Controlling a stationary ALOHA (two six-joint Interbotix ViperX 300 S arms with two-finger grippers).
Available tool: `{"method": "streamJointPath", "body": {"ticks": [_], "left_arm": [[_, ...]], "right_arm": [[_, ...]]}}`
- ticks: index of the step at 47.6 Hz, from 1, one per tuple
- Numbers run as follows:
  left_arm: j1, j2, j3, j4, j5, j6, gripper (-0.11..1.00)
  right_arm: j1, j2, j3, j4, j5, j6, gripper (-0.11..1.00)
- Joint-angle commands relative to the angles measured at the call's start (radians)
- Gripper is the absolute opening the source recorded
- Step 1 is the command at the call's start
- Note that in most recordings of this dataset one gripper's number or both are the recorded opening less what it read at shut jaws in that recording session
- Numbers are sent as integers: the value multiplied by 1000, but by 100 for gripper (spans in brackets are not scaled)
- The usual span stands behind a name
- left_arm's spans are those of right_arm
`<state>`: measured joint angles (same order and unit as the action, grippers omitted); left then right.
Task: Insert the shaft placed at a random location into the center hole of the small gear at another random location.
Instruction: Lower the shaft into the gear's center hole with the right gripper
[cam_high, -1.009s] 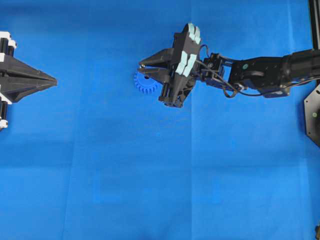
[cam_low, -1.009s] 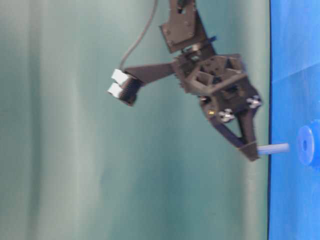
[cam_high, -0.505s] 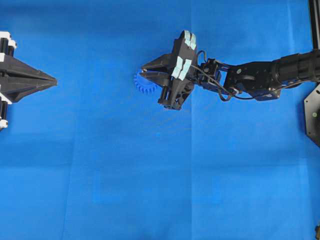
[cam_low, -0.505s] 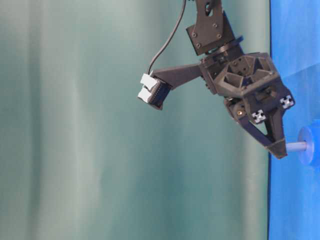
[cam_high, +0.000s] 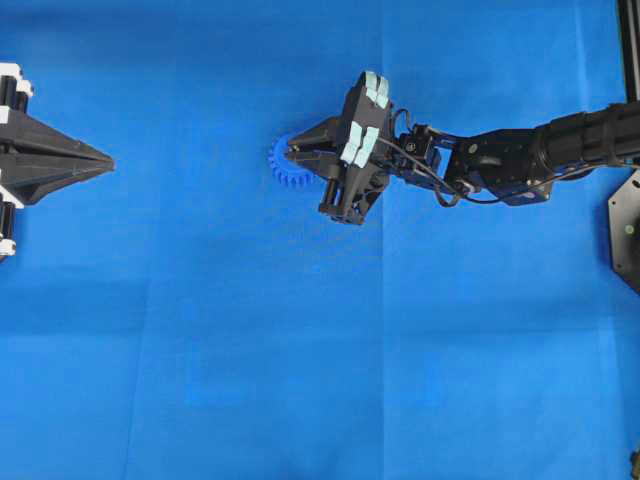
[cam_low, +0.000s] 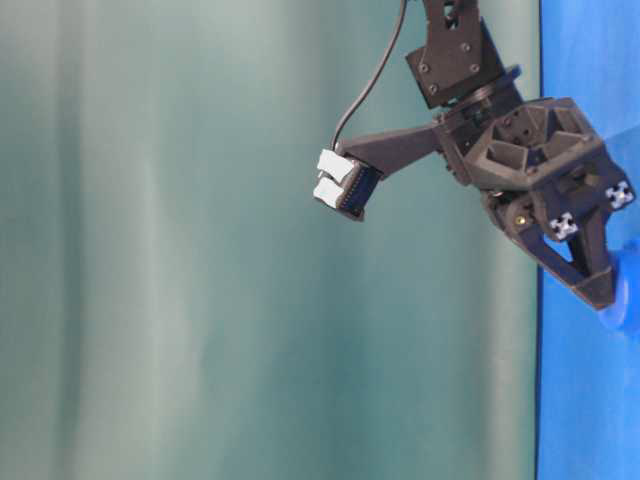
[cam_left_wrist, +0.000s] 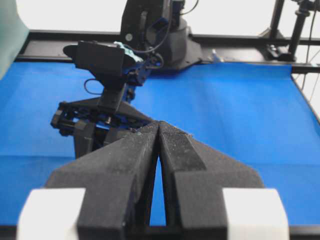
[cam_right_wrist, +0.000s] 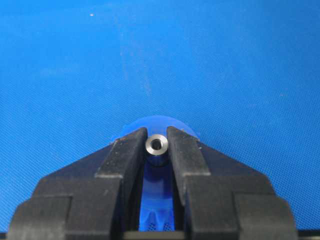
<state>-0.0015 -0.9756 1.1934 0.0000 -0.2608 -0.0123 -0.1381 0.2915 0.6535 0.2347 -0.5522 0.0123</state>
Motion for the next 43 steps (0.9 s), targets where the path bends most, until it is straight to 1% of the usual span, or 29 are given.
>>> {"method": "streamJointPath", "body": {"ticks": [1, 25, 28, 30, 33, 39, 40, 42, 43], "left_arm": [[-2, 5, -9, 2, -5, -2, 0], [-2, 5, -6, 2, -5, 0, 0], [-2, 5, -6, 2, -5, 0, 0], [-2, 5, -5, 2, -5, 0, 0], [-2, 5, -5, 2, -5, 0, 0], [-2, 5, -5, 2, -5, 0, 0], [-2, 5, -5, 2, -5, 0, 0], [-2, 5, -5, 2, -5, 0, 0], [-2, 5, -5, 3, -5, 0, 0]], "right_arm": [[2, -14, -15, 3, -8, -2, 3], [0, -14, -14, 3, 6, 0, 4], [2, -14, -15, 3, 12, 0, 6], [0, -14, -17, 3, 14, 0, 10], [0, -14, -15, 3, 18, 0, 21], [0, -14, -17, 3, 21, 2, 50], [2, -15, -18, 3, 21, 2, 57], [2, -14, -18, 3, 21, 2, 66], [0, -14, -18, 5, 21, 2, 68]]}}
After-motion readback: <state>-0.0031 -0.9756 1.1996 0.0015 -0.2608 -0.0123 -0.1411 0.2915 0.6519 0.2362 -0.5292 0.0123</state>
